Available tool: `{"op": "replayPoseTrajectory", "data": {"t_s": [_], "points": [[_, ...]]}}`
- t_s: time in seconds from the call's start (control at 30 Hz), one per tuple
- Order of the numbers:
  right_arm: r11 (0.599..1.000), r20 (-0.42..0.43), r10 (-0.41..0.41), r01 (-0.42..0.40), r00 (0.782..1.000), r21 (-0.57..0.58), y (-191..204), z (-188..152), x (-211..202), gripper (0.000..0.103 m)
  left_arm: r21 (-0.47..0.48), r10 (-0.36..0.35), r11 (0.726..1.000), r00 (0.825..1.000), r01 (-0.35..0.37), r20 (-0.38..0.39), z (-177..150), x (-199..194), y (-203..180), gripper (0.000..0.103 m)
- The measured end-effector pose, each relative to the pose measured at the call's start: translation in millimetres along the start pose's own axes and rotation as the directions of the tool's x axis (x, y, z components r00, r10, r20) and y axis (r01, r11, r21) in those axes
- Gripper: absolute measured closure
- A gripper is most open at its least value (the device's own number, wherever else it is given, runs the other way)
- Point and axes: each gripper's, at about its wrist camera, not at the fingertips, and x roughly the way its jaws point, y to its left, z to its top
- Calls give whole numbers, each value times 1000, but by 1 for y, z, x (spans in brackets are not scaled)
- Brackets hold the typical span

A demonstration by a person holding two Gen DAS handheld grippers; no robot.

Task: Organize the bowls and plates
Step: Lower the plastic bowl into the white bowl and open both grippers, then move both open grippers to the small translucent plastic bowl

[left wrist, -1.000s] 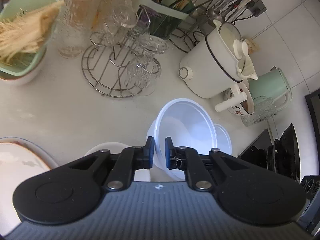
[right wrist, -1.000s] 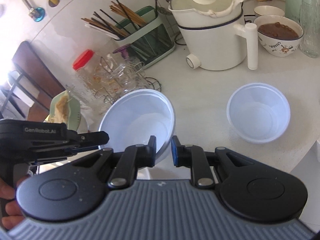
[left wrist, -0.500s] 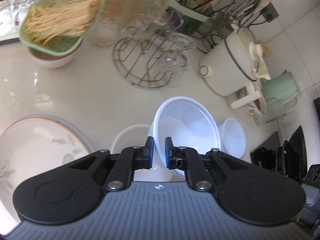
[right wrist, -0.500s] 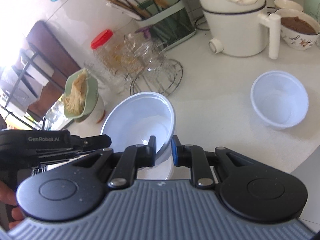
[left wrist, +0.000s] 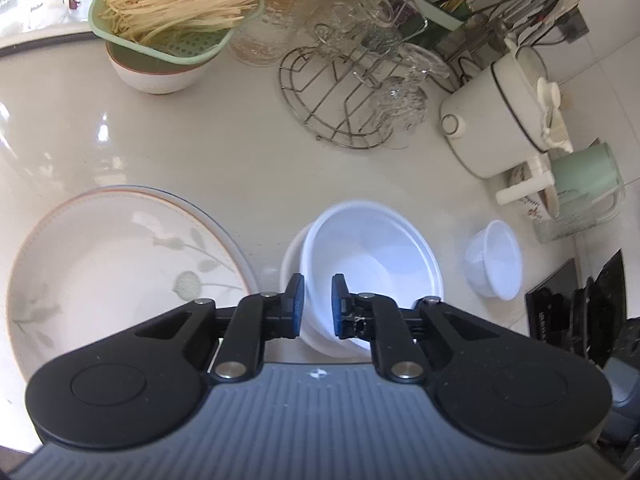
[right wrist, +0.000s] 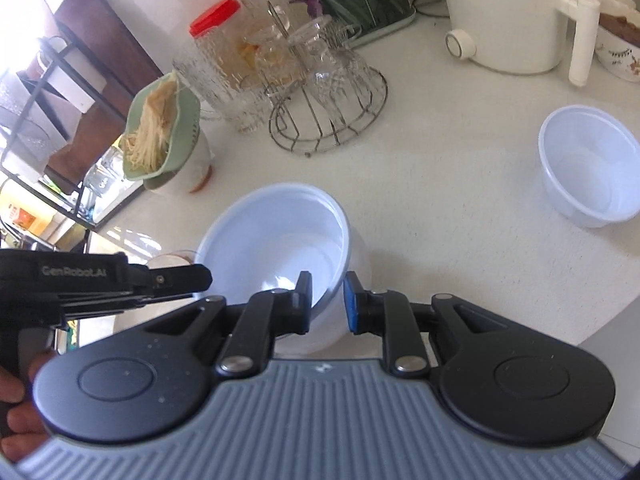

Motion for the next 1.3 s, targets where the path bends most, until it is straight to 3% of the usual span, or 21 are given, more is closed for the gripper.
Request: {"op": "replayPoseTrajectory", "data": {"t_s": [0.03, 0.13, 0.17, 0.47, 0.57, 0.8, 1.07, 1.3], "points": [[1000, 9, -4, 4, 1000, -6, 0, 0, -2, 77, 2, 11, 1000, 1000, -11, 1, 1, 0, 0, 82], [1000, 47, -11, 11, 999, -7, -2, 0, -10, 49, 17, 24, 1000, 1000, -25, 18, 3, -6, 0, 73], [1000, 63, -12, 13, 998, -12, -1, 0, -14, 47, 25, 25, 999, 999, -25, 27, 4, -8, -1, 72], [995, 215, -26, 45, 976, -84, 5, 9, -54, 47, 125, 33, 991, 993, -47, 114, 6, -35, -35, 71], [995, 248, -28, 50, 968, -83, 3, 11, -66, 47, 182, 67, 979, 987, -94, 148, 4, -44, -55, 71], [995, 305, -33, 61, 952, -81, -2, 14, -94, 47, 262, 15, 963, 977, -71, 211, -8, -70, -93, 69], [991, 365, -59, 98, 929, -89, -15, 11, -120, 47, 269, 16, 959, 960, -94, 279, -20, -88, -115, 69], [990, 383, -90, 125, 919, -68, -30, 9, -130, 47, 278, -2, 957, 962, -77, 274, -27, -83, -128, 67]]}}
